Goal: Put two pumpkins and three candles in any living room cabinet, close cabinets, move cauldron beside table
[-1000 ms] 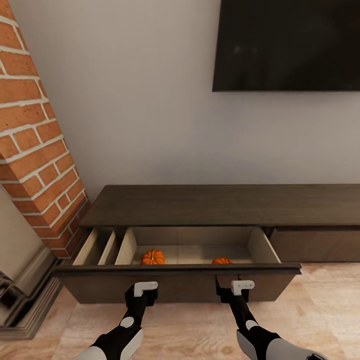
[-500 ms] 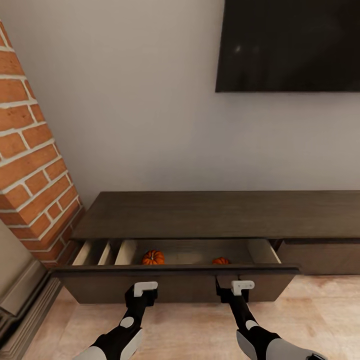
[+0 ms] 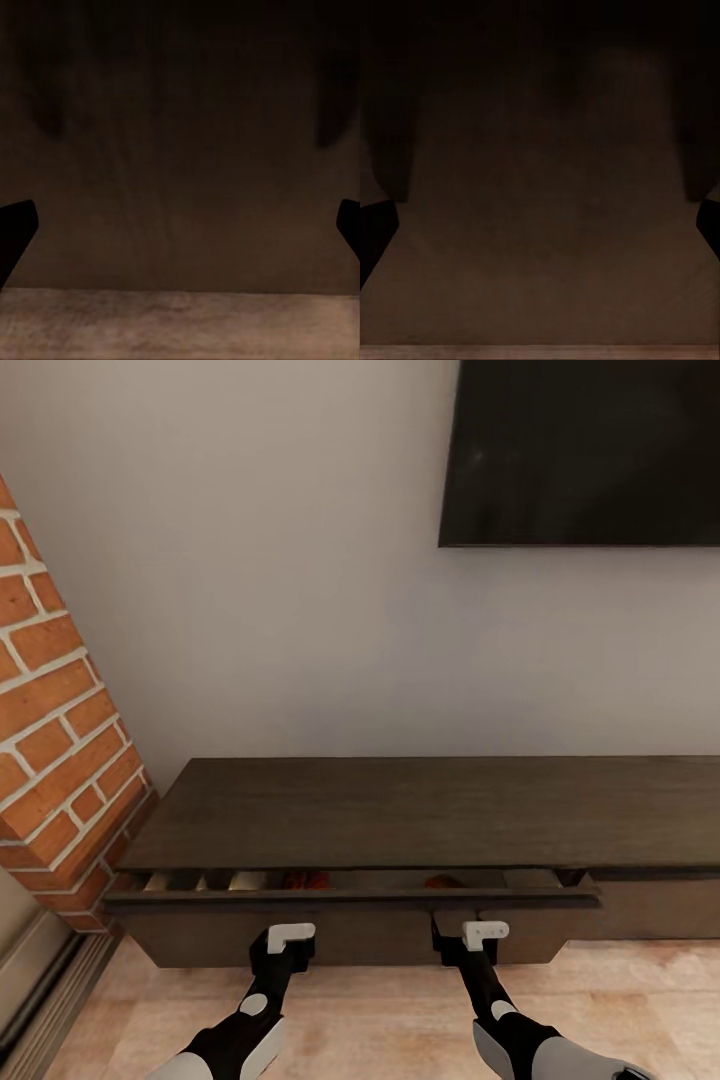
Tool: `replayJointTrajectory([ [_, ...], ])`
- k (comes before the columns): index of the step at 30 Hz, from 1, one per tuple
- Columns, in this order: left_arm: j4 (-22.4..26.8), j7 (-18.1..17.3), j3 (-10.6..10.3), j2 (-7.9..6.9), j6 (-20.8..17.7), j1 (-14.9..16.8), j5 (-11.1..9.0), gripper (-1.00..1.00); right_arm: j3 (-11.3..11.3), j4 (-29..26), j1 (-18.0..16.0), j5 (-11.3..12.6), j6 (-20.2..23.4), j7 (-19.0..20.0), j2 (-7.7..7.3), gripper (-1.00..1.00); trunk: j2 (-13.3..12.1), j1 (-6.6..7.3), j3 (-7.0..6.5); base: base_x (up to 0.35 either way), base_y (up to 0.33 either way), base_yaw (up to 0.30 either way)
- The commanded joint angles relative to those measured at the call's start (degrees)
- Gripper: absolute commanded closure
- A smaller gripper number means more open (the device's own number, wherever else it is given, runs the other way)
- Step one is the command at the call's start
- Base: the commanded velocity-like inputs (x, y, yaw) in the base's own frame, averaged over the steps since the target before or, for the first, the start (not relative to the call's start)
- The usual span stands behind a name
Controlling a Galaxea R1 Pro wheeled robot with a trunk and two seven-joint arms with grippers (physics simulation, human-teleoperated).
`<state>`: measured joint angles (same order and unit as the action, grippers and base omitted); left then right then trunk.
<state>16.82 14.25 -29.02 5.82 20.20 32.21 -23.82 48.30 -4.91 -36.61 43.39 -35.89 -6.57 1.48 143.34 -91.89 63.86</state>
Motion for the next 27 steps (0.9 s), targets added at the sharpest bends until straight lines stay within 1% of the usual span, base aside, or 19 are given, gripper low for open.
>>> replayJointTrajectory([
  [1, -0.03, 0.43, -0.50, -0.02, 0.19, 0.05, -0.26, -1.00, 0.59, -0.01, -0.04, -0.06, -0.06, -0.55, 0.01, -1.00, 0.02, -0.01, 0.04, 0.193, 0.000, 0.000],
  [5, -0.03, 0.43, -0.51, -0.02, 0.25, 0.05, -0.28, -1.00, 0.58, -0.01, -0.04, -0.06, -0.06, -0.55, 0.01, -1.00, 0.02, -0.01, 0.04, 0.155, 0.000, 0.000],
  [10, -0.03, 0.43, -0.51, -0.02, 0.27, 0.05, -0.26, -1.00, 0.59, -0.01, -0.04, -0.06, -0.06, -0.55, 0.01, -1.00, 0.02, -0.01, 0.04, 0.034, 0.000, 0.000],
  [15, -0.03, 0.43, -0.51, -0.02, 0.28, 0.05, -0.26, -1.00, 0.60, -0.01, -0.04, -0.06, -0.06, -0.53, 0.01, -1.00, 0.02, -0.01, 0.04, 0.161, 0.017, 0.000],
  [27, -0.11, 0.43, -0.51, -0.02, 0.30, 0.05, -0.26, -1.00, 0.61, -0.01, -0.04, -0.06, -0.06, -0.53, 0.01, -1.00, 0.02, -0.01, 0.04, 0.051, 0.001, 0.000],
])
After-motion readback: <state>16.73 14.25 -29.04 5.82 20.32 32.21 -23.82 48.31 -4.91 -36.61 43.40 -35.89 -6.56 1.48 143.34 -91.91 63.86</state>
